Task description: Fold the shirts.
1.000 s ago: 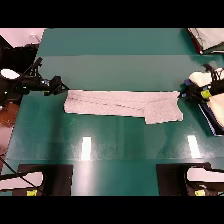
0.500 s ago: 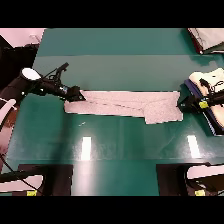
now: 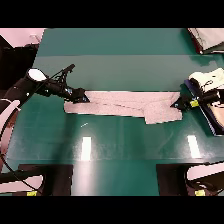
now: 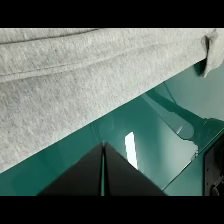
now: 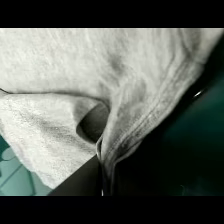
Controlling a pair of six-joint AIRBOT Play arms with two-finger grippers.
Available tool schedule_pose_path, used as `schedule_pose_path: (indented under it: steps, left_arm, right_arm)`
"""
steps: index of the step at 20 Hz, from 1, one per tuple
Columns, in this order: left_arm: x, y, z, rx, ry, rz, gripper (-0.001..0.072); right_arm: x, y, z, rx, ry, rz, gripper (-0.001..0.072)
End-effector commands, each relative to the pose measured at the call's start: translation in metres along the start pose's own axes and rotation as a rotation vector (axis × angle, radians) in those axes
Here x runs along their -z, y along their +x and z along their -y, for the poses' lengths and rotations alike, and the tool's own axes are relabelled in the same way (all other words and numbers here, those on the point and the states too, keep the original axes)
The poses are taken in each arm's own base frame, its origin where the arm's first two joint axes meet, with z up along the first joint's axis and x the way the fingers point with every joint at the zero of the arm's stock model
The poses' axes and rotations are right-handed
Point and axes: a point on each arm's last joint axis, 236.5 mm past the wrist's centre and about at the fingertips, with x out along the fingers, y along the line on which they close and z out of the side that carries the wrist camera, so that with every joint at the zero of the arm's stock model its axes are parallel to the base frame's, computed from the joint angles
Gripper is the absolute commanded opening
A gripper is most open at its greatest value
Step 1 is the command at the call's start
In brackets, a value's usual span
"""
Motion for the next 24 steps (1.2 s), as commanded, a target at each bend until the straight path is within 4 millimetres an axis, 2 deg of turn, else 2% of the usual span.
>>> schedule_pose_path:
  steps: [1,5,8,12,15,17,20,22,24]
  left_arm:
    - [0.000,0.000,0.000,-0.001,-0.023,-0.001,0.0021]
    - [-0.006,0.006,0.004,-0.014,-0.063,0.029,0.0020]
    - [-0.025,0.025,0.028,-0.033,0.020,0.092,0.0019]
    - [-0.042,0.065,0.071,-0.004,0.137,0.056,0.0019]
    - [-0.052,0.103,0.086,0.016,0.145,0.014,0.0020]
    - [-0.052,0.129,0.089,0.023,0.152,-0.021,0.0020]
    - [-0.041,0.165,0.086,0.025,0.147,-0.089,0.0020]
    - [-0.038,0.177,0.081,0.020,0.134,-0.103,0.0020]
    - [-0.038,0.180,0.075,0.000,0.126,-0.106,0.0020]
  right_arm:
    - [-0.013,-0.004,-0.011,-0.008,-0.040,0.024,0.0018]
    - [-0.012,-0.022,-0.034,-0.044,-0.099,-0.024,0.0016]
    - [-0.011,-0.033,-0.070,-0.052,-0.170,-0.071,0.0016]
    - [-0.026,-0.049,-0.146,0.006,-0.331,-0.014,0.0015]
    - [-0.032,-0.068,-0.219,0.036,-0.469,0.073,0.0014]
    - [-0.034,-0.076,-0.267,0.039,-0.569,0.139,0.0014]
    - [-0.024,-0.075,-0.324,0.017,-0.674,0.169,0.0014]
    - [-0.015,-0.066,-0.353,-0.002,-0.739,0.169,0.0014]
    - [-0.004,-0.055,-0.371,-0.018,-0.781,0.140,0.0014]
